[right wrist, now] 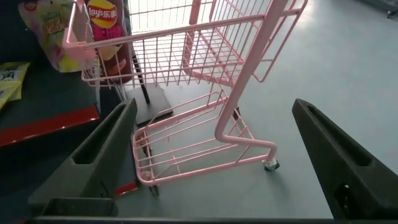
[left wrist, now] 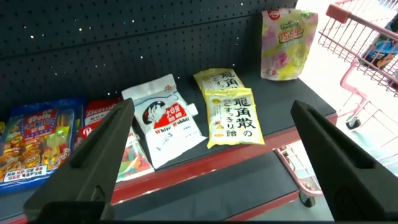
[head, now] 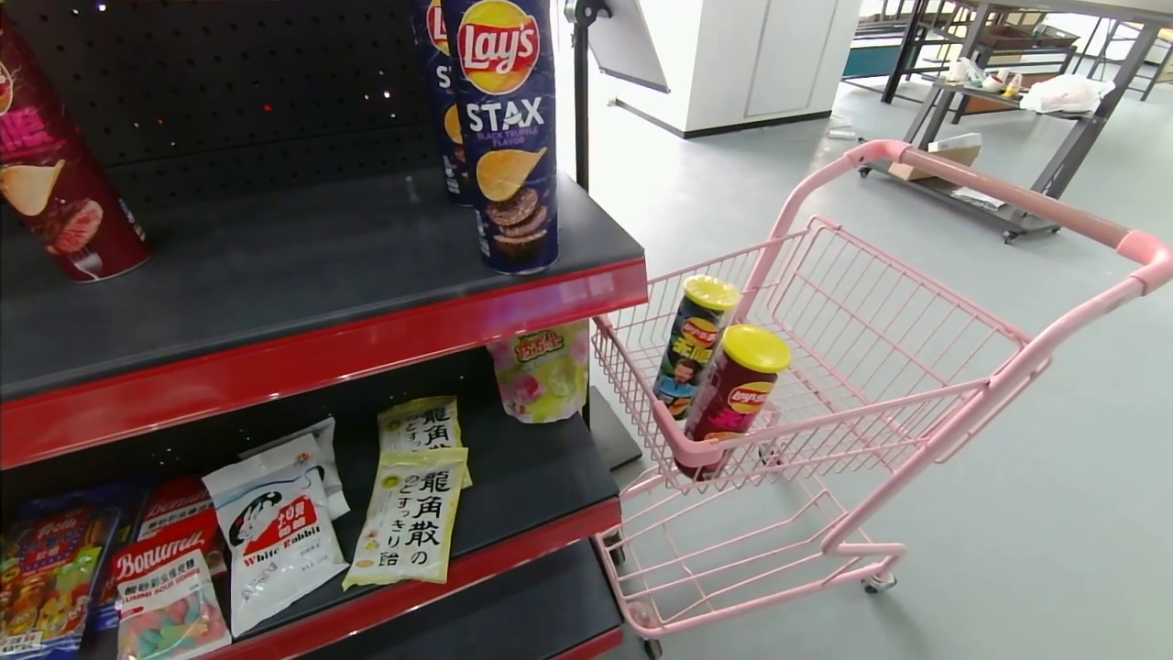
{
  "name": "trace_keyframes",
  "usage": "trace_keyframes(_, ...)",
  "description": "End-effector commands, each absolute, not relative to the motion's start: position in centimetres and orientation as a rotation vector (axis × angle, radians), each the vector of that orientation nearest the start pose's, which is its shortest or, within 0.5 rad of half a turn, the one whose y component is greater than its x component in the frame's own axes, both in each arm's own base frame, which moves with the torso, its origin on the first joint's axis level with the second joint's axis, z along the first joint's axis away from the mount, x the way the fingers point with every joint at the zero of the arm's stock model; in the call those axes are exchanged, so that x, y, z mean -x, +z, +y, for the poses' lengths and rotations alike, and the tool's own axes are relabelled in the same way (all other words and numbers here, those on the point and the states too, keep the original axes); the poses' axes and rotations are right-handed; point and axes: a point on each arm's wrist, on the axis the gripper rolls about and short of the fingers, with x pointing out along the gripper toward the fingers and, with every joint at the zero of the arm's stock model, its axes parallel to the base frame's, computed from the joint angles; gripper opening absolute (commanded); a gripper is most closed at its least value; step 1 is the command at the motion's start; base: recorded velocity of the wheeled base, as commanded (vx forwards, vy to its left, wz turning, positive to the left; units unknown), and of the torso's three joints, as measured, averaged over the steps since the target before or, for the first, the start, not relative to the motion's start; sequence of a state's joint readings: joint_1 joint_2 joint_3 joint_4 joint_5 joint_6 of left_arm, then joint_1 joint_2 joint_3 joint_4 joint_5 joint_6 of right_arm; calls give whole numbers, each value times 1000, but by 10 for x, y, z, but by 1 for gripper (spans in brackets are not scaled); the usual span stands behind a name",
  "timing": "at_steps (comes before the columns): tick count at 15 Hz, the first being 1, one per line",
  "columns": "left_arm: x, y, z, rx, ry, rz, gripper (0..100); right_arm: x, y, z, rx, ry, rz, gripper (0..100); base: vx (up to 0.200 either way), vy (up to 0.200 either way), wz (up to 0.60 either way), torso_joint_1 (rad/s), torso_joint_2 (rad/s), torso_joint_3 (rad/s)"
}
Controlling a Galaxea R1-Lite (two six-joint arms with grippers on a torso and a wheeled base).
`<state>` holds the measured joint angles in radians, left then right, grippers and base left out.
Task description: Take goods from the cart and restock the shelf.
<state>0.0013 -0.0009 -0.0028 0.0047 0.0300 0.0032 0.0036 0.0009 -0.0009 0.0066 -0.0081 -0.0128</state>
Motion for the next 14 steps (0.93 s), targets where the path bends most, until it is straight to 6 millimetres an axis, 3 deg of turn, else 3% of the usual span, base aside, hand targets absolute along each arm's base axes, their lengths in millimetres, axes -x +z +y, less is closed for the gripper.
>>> trace_keyframes(1,23,76,1,-3,32,2,100,23,76,0,17,-3,6,100,0,0,0,0,0,0)
trace_keyframes(2,23,76,1,-3,32,2,100,23,76,0,17,-3,6,100,0,0,0,0,0,0)
trace_keyframes(3,23,76,1,-3,32,2,100,24,125,0,-12,22,-35,100,0,0,0,0,0,0)
trace_keyframes(4,23,76,1,-3,32,2,100,-7,210,1,-156,66,2,100,0,0,0,0,0,0)
trace_keyframes(5,23,76,1,-3,32,2,100,-23,236,5,-151,199,21,100,0,0,0,0,0,0)
trace_keyframes(6,23,76,1,-5,31,2,100,-42,235,10,-91,315,96,100,0,0,0,0,0,0)
trace_keyframes(7,23,76,1,-5,31,2,100,-53,234,12,-84,324,135,100,0,0,0,0,0,0)
trace_keyframes(8,23,76,1,-3,31,2,100,-93,231,17,-92,316,227,100,0,0,0,0,0,0)
trace_keyframes(9,23,76,1,-3,31,2,100,-112,226,20,-95,319,252,100,0,0,0,0,0,0)
trace_keyframes(10,23,76,1,-5,31,2,100,-146,209,25,-104,358,305,100,0,0,0,0,0,0)
trace_keyframes(11,23,76,1,-5,31,2,100,-148,208,26,-103,363,305,100,0,0,0,0,0,0)
trace_keyframes(12,23,76,1,-5,31,2,100,-178,186,31,-121,501,345,100,0,0,0,0,0,0)
trace_keyframes(13,23,76,1,-5,31,2,100,-181,184,32,-123,510,348,100,0,0,0,0,0,0)
trace_keyframes(14,23,76,1,-5,31,2,100,-204,170,36,-106,540,370,100,0,0,0,0,0,0)
